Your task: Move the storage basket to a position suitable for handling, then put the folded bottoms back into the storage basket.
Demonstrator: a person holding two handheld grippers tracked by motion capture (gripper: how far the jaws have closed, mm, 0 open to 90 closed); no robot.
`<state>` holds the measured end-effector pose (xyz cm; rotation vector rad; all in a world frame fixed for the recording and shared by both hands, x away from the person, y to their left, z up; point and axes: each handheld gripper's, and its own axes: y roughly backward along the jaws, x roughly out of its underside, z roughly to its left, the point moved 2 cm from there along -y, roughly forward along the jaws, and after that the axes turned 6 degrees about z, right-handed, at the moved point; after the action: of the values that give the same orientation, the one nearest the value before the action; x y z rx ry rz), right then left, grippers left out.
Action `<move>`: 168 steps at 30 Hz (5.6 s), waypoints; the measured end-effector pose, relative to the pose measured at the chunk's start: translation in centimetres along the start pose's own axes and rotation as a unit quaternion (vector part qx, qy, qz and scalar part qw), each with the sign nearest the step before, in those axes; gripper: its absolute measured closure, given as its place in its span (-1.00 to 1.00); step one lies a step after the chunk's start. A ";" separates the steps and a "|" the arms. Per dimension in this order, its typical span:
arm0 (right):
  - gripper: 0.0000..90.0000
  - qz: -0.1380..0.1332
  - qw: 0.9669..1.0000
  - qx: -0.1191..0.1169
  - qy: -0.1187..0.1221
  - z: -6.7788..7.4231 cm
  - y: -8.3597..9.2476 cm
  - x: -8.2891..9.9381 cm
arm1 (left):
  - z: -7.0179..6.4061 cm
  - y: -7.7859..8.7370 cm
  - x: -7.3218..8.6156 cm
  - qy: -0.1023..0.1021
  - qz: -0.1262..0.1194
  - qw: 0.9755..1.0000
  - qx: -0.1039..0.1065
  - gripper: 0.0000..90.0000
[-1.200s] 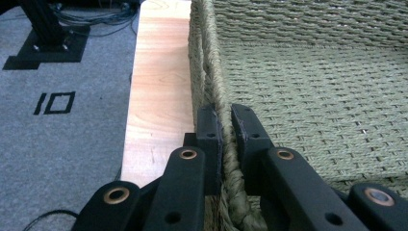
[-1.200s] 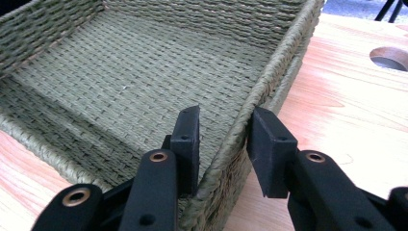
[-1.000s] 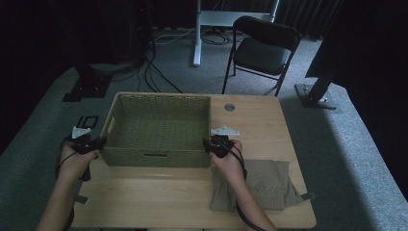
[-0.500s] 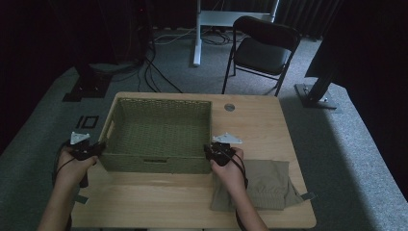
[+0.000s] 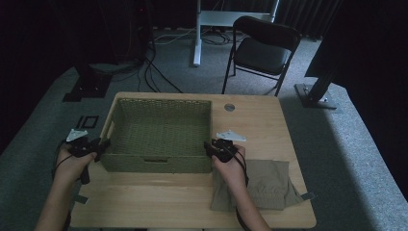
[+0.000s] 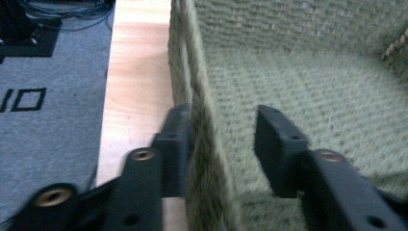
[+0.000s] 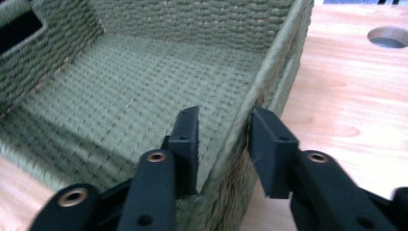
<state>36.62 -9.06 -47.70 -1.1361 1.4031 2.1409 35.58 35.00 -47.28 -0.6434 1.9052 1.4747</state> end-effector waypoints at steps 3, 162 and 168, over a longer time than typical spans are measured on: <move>0.14 -0.011 1.000 -0.008 -0.008 -0.1 -0.1 -0.9 | -0.1 -0.4 -0.9 -0.011 0.004 1.000 0.003 0.09; -0.55 -0.016 0.996 0.062 -0.057 -19.6 2.9 -6.3 | -17.1 -13.7 -10.2 -0.091 0.008 0.993 0.077 -0.36; -0.61 -0.012 0.998 0.057 -0.015 -18.8 3.5 -6.7 | -16.8 -12.2 -10.9 -0.098 -0.007 0.992 0.078 -0.47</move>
<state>46.67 -26.25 -44.03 -1.0690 1.4699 2.0252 48.49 15.65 -44.48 -0.4227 1.8357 1.3135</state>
